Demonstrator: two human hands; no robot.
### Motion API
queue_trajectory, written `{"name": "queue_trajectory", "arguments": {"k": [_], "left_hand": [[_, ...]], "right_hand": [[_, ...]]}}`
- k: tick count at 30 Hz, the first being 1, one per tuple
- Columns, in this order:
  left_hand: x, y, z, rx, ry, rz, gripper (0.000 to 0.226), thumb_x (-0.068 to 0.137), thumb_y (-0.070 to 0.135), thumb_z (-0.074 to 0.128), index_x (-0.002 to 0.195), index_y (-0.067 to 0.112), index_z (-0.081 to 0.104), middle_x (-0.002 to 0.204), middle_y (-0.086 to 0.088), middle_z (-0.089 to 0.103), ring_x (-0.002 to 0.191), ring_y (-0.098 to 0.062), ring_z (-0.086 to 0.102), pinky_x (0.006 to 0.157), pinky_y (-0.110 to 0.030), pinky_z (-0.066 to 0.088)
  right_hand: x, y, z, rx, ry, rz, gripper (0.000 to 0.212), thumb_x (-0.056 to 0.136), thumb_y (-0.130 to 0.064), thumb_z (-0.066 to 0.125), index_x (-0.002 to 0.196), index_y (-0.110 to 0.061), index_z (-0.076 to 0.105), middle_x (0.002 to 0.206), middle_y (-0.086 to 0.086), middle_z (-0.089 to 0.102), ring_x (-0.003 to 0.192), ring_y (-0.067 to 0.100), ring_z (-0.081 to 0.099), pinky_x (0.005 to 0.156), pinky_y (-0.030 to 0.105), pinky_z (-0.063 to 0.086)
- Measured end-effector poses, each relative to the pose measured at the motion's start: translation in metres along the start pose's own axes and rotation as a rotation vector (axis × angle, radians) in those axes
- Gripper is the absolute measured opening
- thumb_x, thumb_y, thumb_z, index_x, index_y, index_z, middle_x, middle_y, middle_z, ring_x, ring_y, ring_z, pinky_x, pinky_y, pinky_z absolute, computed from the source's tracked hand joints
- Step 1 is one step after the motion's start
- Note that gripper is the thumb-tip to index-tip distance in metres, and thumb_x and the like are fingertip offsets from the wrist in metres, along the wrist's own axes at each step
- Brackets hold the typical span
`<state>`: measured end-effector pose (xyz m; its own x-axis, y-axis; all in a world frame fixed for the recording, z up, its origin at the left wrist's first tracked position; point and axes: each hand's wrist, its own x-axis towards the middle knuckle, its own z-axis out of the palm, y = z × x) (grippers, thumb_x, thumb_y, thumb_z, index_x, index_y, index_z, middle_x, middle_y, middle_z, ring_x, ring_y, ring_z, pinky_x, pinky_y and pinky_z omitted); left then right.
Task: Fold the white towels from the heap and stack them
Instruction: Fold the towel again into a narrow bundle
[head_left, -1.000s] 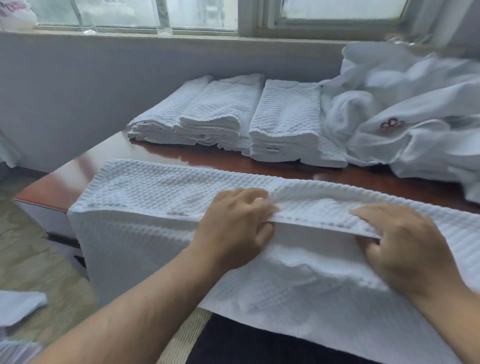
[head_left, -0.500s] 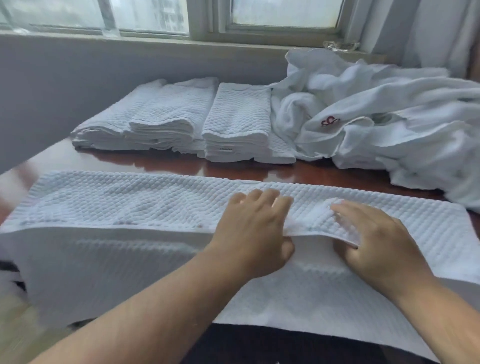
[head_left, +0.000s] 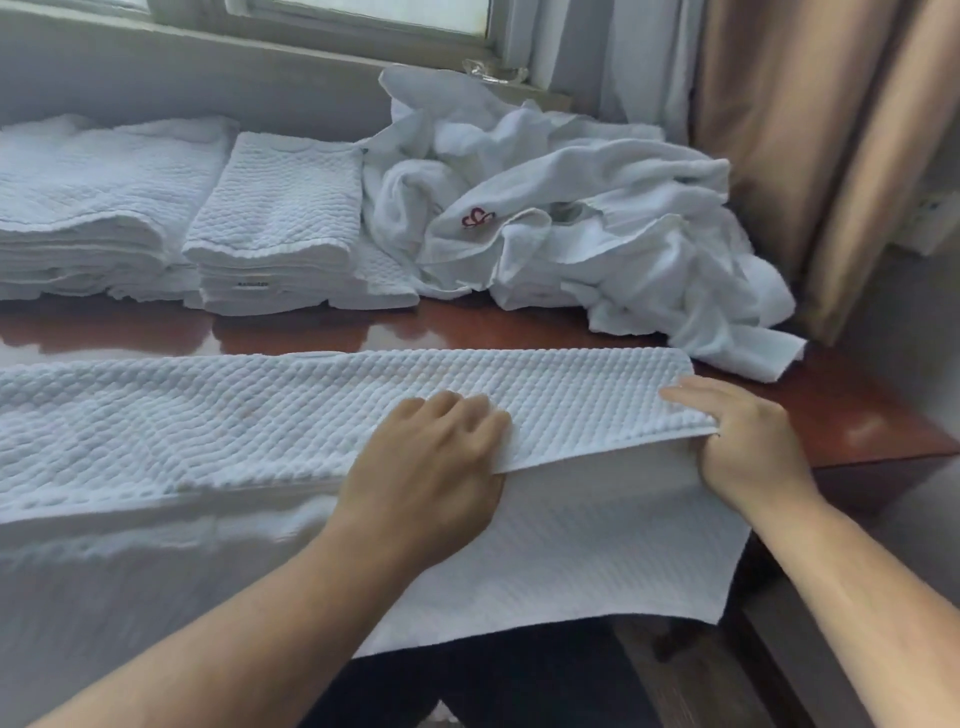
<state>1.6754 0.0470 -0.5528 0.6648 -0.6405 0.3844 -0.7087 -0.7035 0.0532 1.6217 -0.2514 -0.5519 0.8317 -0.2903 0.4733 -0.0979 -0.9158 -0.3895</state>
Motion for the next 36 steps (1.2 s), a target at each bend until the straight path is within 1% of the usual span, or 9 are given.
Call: {"name": "queue_trajectory", "arguments": {"k": [6,10,13,16,18,21,24,27,36], "left_hand": [[0.0,0.003,0.0,-0.021,-0.005,0.165,0.028,0.099,0.016,0.039,0.115,0.024,0.061,0.107,0.008,0.066,0.097,-0.018,0.064,0.081,-0.038,0.049],[-0.001,0.003,-0.002,-0.064,0.079,0.257,0.031,0.1,0.027,0.05,0.127,0.02,0.064,0.116,0.004,0.073,0.105,-0.022,0.07,0.076,-0.04,0.06],[-0.004,0.003,-0.006,-0.087,0.016,0.293,0.043,0.103,0.041,0.032,0.124,0.023,0.066,0.123,0.01,0.07,0.112,-0.017,0.068,0.08,-0.039,0.06],[-0.007,0.004,-0.008,-0.232,-0.117,0.18,0.059,0.102,0.058,0.013,0.126,0.032,0.06,0.142,0.018,0.056,0.138,-0.007,0.045,0.101,-0.034,0.049],[-0.003,0.003,-0.012,-0.396,-0.178,0.056,0.053,0.102,0.058,0.018,0.13,0.036,0.057,0.148,0.02,0.049,0.142,-0.004,0.037,0.104,-0.03,0.041],[0.011,-0.005,-0.021,-0.471,-0.056,-0.138,0.034,0.105,0.036,0.041,0.137,0.038,0.054,0.143,0.017,0.053,0.131,-0.008,0.045,0.098,-0.027,0.037],[0.018,-0.022,-0.021,-0.193,-0.125,-0.265,0.048,0.102,0.052,0.039,0.148,0.038,0.04,0.158,0.005,0.036,0.146,-0.019,0.027,0.115,-0.04,0.025],[0.015,-0.04,-0.013,-0.06,-0.277,-0.378,0.068,0.094,0.071,0.019,0.154,0.04,0.02,0.169,-0.005,0.001,0.155,-0.025,-0.005,0.123,-0.051,0.001],[0.019,-0.066,0.009,-0.051,-0.353,-0.406,0.092,0.077,0.086,-0.001,0.156,0.04,-0.015,0.165,0.001,-0.025,0.151,-0.019,-0.024,0.123,-0.051,-0.009]], "right_hand": [[0.006,0.008,-0.004,0.058,-0.044,0.063,0.043,0.084,0.015,0.06,0.113,-0.012,0.077,0.13,0.009,0.068,0.124,0.023,0.061,0.106,0.026,0.038],[0.01,0.012,-0.023,0.172,-0.361,0.156,0.049,0.092,0.012,0.059,0.13,-0.018,0.069,0.149,-0.006,0.051,0.138,0.004,0.042,0.112,0.014,0.023],[0.017,0.01,-0.04,0.202,-0.664,0.193,0.062,0.094,0.012,0.046,0.143,-0.024,0.056,0.161,-0.013,0.031,0.145,-0.004,0.021,0.109,0.003,0.011],[0.025,-0.004,-0.055,0.294,-0.786,0.342,0.057,0.094,-0.036,0.058,0.149,-0.027,0.048,0.158,-0.019,0.031,0.144,-0.003,0.025,0.117,0.017,0.015],[0.031,-0.017,-0.057,0.215,-0.739,0.432,0.054,0.094,-0.061,0.055,0.137,-0.028,0.063,0.144,-0.015,0.053,0.128,0.001,0.05,0.11,0.025,0.034],[0.038,-0.047,-0.04,-0.232,-0.538,0.251,0.055,0.097,-0.06,0.041,0.105,-0.016,0.073,0.117,0.004,0.069,0.105,0.018,0.062,0.088,0.035,0.046],[0.036,-0.073,-0.002,-0.193,-0.479,0.144,0.067,0.097,-0.062,0.033,0.143,-0.019,0.053,0.159,0.006,0.038,0.147,0.029,0.032,0.117,0.041,0.029],[0.035,-0.082,0.028,-0.267,-0.576,0.21,0.08,0.096,-0.073,0.019,0.162,-0.029,0.013,0.171,0.003,-0.004,0.156,0.031,-0.008,0.126,0.048,-0.001],[0.049,-0.069,0.056,-0.394,-0.545,0.282,0.095,0.088,-0.081,0.007,0.162,-0.023,-0.005,0.169,0.006,-0.014,0.155,0.031,-0.016,0.123,0.052,-0.007]]}}
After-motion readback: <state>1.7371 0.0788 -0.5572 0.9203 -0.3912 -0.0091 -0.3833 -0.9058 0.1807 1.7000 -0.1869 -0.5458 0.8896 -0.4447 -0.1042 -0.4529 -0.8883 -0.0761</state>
